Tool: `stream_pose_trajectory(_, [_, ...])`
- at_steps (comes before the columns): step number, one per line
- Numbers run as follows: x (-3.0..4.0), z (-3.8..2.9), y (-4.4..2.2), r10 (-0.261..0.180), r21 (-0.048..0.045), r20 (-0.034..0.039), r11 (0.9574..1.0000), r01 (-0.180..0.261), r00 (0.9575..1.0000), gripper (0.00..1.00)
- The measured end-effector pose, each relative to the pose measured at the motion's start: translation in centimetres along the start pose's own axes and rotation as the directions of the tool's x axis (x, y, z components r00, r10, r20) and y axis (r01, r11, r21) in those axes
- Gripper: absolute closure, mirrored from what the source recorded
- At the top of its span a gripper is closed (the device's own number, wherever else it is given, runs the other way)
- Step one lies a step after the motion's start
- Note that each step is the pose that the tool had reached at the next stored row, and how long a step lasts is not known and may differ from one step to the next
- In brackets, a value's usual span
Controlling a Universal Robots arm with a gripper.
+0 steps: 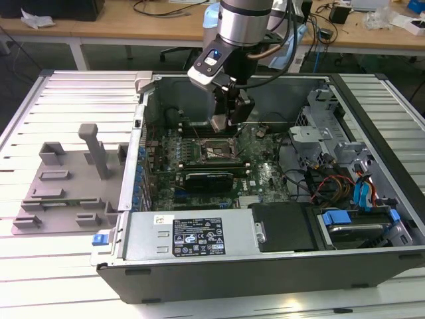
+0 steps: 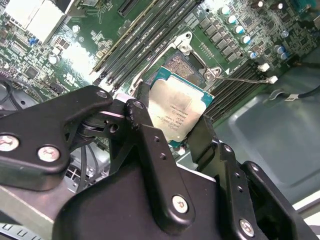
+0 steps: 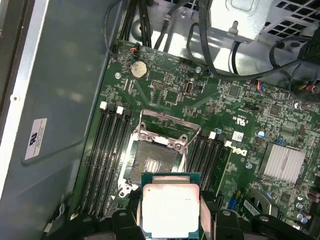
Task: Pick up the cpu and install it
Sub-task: 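Place the cpu into insertion slot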
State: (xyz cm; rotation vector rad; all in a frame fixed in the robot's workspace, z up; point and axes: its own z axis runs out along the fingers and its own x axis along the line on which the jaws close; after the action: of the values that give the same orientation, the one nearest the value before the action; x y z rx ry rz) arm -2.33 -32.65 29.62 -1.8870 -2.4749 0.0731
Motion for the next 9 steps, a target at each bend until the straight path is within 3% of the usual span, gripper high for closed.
stream_pose_trajectory(9, [0.0,0.0,0.0,0.065,0.0006,-0.003,0.9979,-0.065,0.9979,0.45])
